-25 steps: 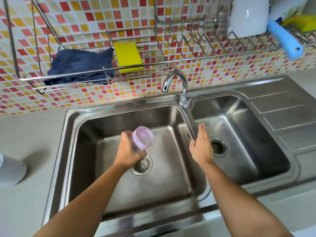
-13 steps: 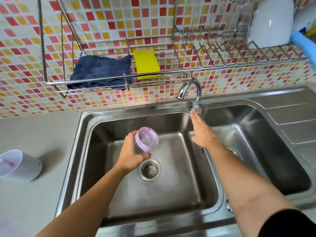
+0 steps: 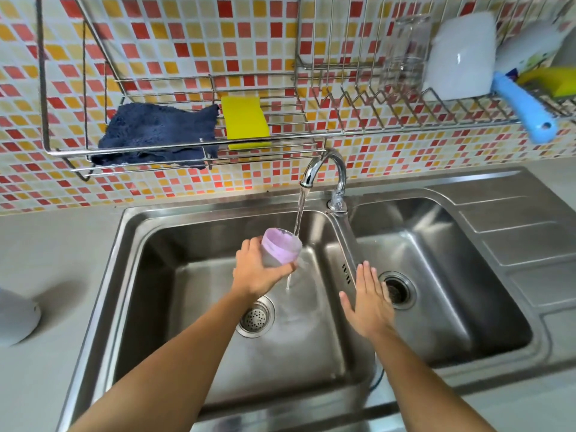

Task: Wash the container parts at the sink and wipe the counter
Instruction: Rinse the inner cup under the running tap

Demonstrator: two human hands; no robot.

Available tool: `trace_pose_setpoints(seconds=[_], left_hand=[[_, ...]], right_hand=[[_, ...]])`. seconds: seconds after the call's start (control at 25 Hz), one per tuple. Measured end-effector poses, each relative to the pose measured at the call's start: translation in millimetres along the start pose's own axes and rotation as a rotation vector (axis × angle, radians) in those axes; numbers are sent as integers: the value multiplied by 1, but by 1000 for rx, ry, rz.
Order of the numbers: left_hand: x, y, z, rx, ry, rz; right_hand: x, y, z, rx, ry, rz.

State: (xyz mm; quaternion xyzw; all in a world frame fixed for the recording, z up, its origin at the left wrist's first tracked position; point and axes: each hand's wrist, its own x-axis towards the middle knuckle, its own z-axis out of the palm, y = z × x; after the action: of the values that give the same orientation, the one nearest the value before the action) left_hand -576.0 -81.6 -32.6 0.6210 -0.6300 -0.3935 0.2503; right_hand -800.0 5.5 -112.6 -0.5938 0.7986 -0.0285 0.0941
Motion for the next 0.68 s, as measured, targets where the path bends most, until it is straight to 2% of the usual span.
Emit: trace_pose_setpoints(seconds=[0.28, 0.4, 0.68], left_hand=[[26, 12, 22, -86, 10, -36], [31, 14, 32, -85, 24, 10], [30, 9, 37, -92, -85, -2]], right_hand=[[2, 3, 3, -11, 36, 6], [3, 1, 6, -6, 31, -8], [5, 1, 7, 25, 31, -8]])
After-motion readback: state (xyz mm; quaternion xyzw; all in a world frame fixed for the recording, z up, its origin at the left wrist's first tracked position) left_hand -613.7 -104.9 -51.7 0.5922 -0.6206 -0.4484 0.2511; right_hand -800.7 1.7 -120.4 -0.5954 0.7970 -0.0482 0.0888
